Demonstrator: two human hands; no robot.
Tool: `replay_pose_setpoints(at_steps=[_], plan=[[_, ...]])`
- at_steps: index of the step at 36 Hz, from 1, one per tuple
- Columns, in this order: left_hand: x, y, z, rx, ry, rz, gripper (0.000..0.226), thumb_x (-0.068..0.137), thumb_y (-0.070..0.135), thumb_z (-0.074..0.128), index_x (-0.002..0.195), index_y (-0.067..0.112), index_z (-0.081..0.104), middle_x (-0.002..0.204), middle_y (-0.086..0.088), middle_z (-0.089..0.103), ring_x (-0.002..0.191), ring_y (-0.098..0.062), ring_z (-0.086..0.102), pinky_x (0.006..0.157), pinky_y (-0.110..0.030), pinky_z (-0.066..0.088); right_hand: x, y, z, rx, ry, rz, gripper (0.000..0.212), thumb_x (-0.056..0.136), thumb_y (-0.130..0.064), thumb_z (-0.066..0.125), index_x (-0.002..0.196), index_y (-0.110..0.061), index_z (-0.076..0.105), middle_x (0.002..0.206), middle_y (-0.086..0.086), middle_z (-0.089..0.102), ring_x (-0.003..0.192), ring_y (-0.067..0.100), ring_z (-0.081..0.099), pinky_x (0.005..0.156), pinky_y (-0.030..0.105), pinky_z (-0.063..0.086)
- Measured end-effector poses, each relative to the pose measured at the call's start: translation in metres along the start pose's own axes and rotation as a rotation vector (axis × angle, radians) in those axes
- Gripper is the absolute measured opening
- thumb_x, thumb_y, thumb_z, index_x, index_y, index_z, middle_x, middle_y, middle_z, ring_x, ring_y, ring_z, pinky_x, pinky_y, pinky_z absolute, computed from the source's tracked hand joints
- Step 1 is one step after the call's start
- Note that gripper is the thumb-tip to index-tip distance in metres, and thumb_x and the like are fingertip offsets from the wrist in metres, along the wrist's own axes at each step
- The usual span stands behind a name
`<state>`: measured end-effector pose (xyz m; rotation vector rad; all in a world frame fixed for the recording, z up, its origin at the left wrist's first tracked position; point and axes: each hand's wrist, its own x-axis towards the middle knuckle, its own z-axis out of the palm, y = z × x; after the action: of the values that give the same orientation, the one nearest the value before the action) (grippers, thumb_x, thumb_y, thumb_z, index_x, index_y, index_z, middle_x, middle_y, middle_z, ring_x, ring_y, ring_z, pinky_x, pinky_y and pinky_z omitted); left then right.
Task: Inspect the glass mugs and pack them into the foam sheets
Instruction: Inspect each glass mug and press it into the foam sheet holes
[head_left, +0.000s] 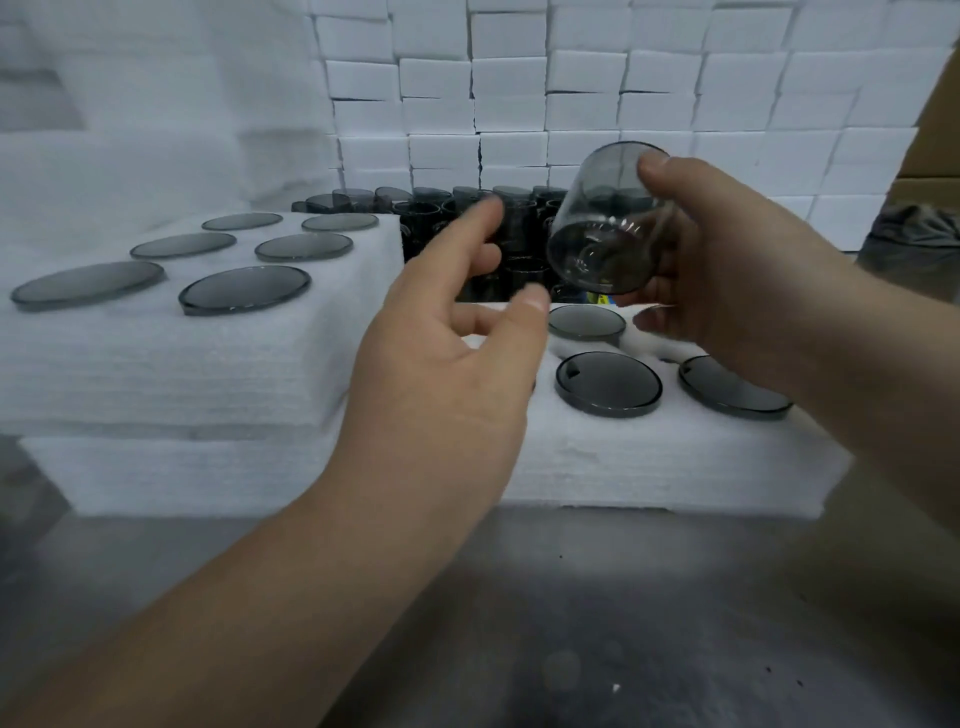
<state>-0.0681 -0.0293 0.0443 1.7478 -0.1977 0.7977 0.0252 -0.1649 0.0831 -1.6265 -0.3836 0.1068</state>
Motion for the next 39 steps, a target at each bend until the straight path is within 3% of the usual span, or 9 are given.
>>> replay_pose_setpoints(at_steps=[6, 12, 19, 23, 27, 29, 31, 36, 39], plan=[[0.001, -0.008, -0.002, 0.133, -0.038, 0.062, 0.067, 0.085, 0.015, 0.060, 0.110, 0.066, 0.026, 0.114, 0.032, 0.044, 0.095, 0.013, 0.050, 0.069, -0.003, 0.041, -0.009, -0.006, 0.007, -0.216, 0.001, -0.182, 0.038, 0.058, -0.053, 0.061, 0.081, -0.023, 0.066, 0.083, -0.001, 0.065, 0.071, 0.013, 0.058, 0.067, 0.032, 0.046], [0.000, -0.011, 0.000, 0.274, -0.077, 0.123, 0.061, 0.081, 0.023, 0.063, 0.134, 0.043, 0.041, 0.125, 0.021, 0.044, 0.105, 0.012, 0.045, 0.088, -0.003, 0.033, -0.019, -0.008, 0.017, -0.352, 0.031, -0.289, 0.043, 0.056, -0.054, 0.062, 0.088, -0.026, 0.063, 0.075, -0.012, 0.068, 0.069, 0.002, 0.063, 0.066, 0.027, 0.050], [0.001, -0.013, 0.000, 0.254, -0.055, 0.085, 0.067, 0.079, 0.031, 0.067, 0.137, 0.042, 0.036, 0.122, 0.025, 0.048, 0.100, 0.019, 0.043, 0.084, -0.001, 0.034, -0.025, -0.012, 0.021, -0.386, 0.032, -0.290, 0.036, 0.060, -0.056, 0.059, 0.073, -0.023, 0.070, 0.069, -0.005, 0.068, 0.065, 0.009, 0.062, 0.071, 0.040, 0.053], [0.004, -0.010, 0.000, 0.183, -0.038, 0.029, 0.059, 0.068, 0.043, 0.058, 0.121, 0.056, 0.036, 0.108, 0.037, 0.051, 0.098, 0.018, 0.048, 0.078, -0.002, 0.037, -0.023, -0.016, 0.018, -0.340, 0.087, -0.275, 0.037, 0.061, -0.042, 0.052, 0.079, -0.014, 0.068, 0.071, 0.002, 0.071, 0.071, 0.020, 0.065, 0.075, 0.054, 0.050], [0.006, -0.011, 0.000, 0.094, -0.044, -0.029, 0.045, 0.067, 0.040, 0.060, 0.106, 0.053, 0.042, 0.097, 0.043, 0.054, 0.100, 0.019, 0.050, 0.084, -0.006, 0.041, -0.028, -0.018, 0.017, -0.375, 0.089, -0.339, 0.036, 0.066, -0.029, 0.047, 0.093, -0.007, 0.057, 0.056, 0.007, 0.059, 0.059, 0.019, 0.046, 0.060, 0.033, 0.037], [0.007, -0.011, -0.002, 0.062, -0.032, -0.047, 0.039, 0.068, 0.040, 0.061, 0.102, 0.051, 0.045, 0.095, 0.041, 0.057, 0.100, 0.017, 0.052, 0.088, -0.011, 0.042, -0.034, -0.018, 0.018, -0.417, 0.046, -0.390, 0.021, 0.076, -0.019, 0.048, 0.082, -0.022, 0.068, 0.059, 0.016, 0.053, 0.052, 0.013, 0.040, 0.048, 0.021, 0.033], [0.008, -0.013, -0.002, 0.054, -0.002, -0.067, 0.044, 0.068, 0.042, 0.063, 0.109, 0.045, 0.047, 0.103, 0.031, 0.061, 0.101, 0.010, 0.056, 0.091, -0.020, 0.044, -0.036, -0.017, 0.019, -0.468, 0.040, -0.436, 0.045, 0.080, -0.010, 0.046, 0.065, -0.046, 0.068, 0.055, 0.009, 0.052, 0.043, 0.010, 0.036, 0.035, 0.014, 0.027], [0.005, -0.012, -0.003, 0.094, 0.028, -0.110, 0.034, 0.074, 0.043, 0.070, 0.099, 0.045, 0.048, 0.101, 0.026, 0.065, 0.094, 0.012, 0.058, 0.082, -0.018, 0.045, -0.038, -0.021, 0.020, -0.491, 0.042, -0.431, 0.042, 0.081, -0.008, 0.046, 0.079, -0.045, 0.063, 0.050, -0.022, 0.057, 0.033, 0.001, 0.040, 0.033, 0.008, 0.028], [0.003, -0.010, -0.003, 0.116, 0.043, -0.109, 0.030, 0.072, 0.055, 0.065, 0.095, 0.044, 0.050, 0.096, 0.029, 0.066, 0.091, 0.015, 0.058, 0.074, -0.010, 0.045, -0.037, -0.023, 0.019, -0.488, 0.074, -0.437, 0.039, 0.081, -0.009, 0.046, 0.085, -0.044, 0.063, 0.048, -0.018, 0.056, 0.034, 0.002, 0.039, 0.033, 0.008, 0.028]])
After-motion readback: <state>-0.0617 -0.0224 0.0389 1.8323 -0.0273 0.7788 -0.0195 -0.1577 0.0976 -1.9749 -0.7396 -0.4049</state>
